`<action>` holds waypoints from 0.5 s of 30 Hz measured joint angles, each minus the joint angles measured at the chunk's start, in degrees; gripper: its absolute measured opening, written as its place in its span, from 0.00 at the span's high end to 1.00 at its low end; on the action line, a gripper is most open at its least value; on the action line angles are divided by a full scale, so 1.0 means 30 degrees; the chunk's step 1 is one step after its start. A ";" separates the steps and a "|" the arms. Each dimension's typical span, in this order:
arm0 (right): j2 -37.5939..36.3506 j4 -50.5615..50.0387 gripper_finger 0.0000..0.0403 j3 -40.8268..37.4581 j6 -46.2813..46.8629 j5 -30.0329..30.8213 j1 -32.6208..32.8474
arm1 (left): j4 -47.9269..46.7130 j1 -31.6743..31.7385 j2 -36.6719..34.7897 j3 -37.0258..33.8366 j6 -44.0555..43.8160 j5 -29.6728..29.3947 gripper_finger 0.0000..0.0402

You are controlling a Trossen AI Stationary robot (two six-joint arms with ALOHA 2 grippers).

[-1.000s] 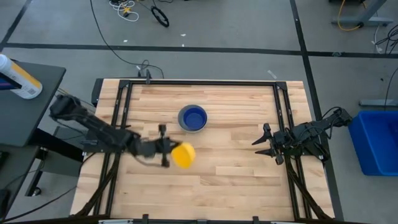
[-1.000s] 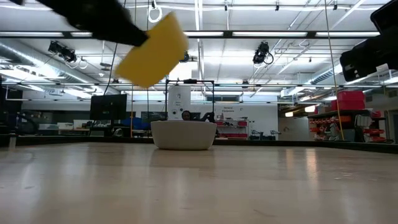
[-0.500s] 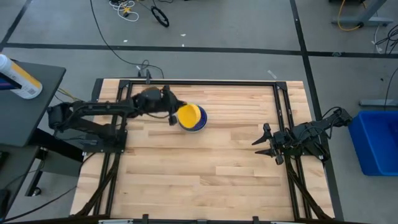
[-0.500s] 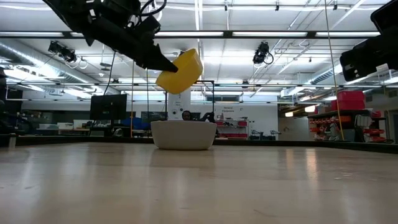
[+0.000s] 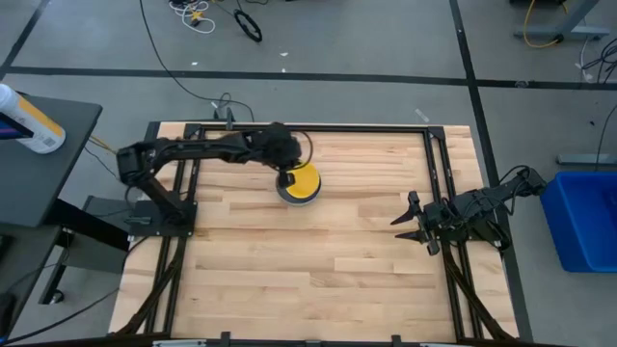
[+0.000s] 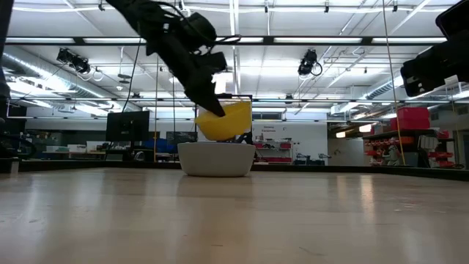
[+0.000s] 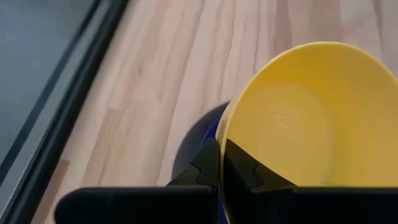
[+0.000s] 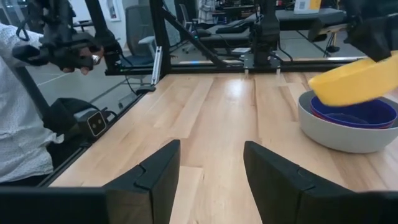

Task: Nest bowls inside each other
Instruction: Stack the yellow bowl on top of the blue bowl

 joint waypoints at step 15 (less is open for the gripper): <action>0.0000 -0.0021 0.52 0.0000 0.0802 -0.0568 0.0000 | -0.5590 -0.0011 0.3600 0.3283 0.0852 -0.0725 0.99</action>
